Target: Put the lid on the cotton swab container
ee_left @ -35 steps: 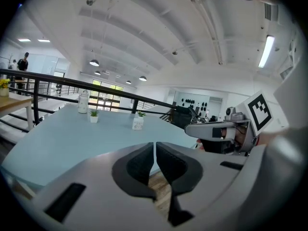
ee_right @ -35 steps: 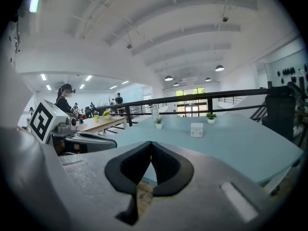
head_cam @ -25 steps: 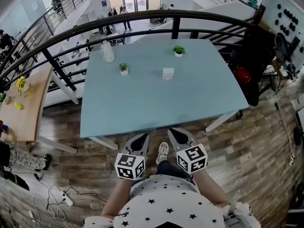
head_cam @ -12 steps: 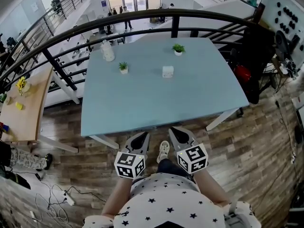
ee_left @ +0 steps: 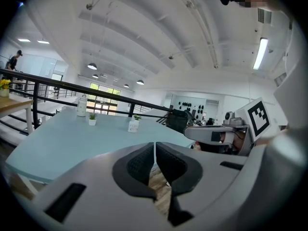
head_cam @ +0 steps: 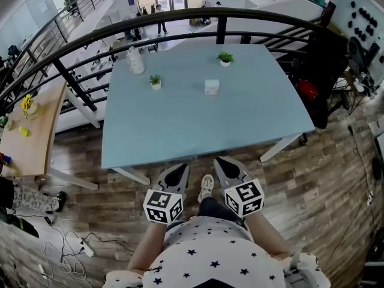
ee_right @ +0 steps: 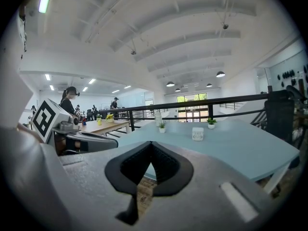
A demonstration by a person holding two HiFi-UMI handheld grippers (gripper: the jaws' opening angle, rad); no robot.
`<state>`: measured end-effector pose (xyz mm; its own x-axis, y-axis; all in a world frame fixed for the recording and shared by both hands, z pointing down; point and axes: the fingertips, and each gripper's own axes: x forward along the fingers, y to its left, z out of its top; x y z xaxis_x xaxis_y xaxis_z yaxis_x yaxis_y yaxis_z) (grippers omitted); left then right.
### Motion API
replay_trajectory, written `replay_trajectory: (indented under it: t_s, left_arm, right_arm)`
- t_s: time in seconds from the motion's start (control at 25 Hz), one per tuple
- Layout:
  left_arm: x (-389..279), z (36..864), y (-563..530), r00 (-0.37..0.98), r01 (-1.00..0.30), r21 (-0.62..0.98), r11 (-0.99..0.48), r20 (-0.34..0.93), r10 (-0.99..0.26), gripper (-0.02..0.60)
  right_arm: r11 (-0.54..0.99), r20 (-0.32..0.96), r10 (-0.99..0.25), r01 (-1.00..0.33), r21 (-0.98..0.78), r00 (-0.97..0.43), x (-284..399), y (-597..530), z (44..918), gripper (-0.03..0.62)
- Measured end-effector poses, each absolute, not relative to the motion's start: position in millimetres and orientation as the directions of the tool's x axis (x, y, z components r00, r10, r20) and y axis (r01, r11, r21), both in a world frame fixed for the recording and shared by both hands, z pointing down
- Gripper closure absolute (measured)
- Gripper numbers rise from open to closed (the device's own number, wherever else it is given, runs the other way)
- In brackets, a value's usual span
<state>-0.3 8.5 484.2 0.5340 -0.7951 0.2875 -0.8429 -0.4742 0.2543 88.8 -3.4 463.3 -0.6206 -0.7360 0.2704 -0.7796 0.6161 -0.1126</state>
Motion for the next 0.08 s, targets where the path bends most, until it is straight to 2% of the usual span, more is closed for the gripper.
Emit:
replay_trajectory:
  t_s: [0.08]
  left_arm:
    - [1.5, 482.9, 9.1, 0.535, -0.842, 0.253, -0.476, 0.287, -0.795, 0.566]
  right_arm:
    - [0.616, 0.267, -0.737, -0.779, -0.115, -0.622, 90.6, -2.8, 462.2, 0.588]
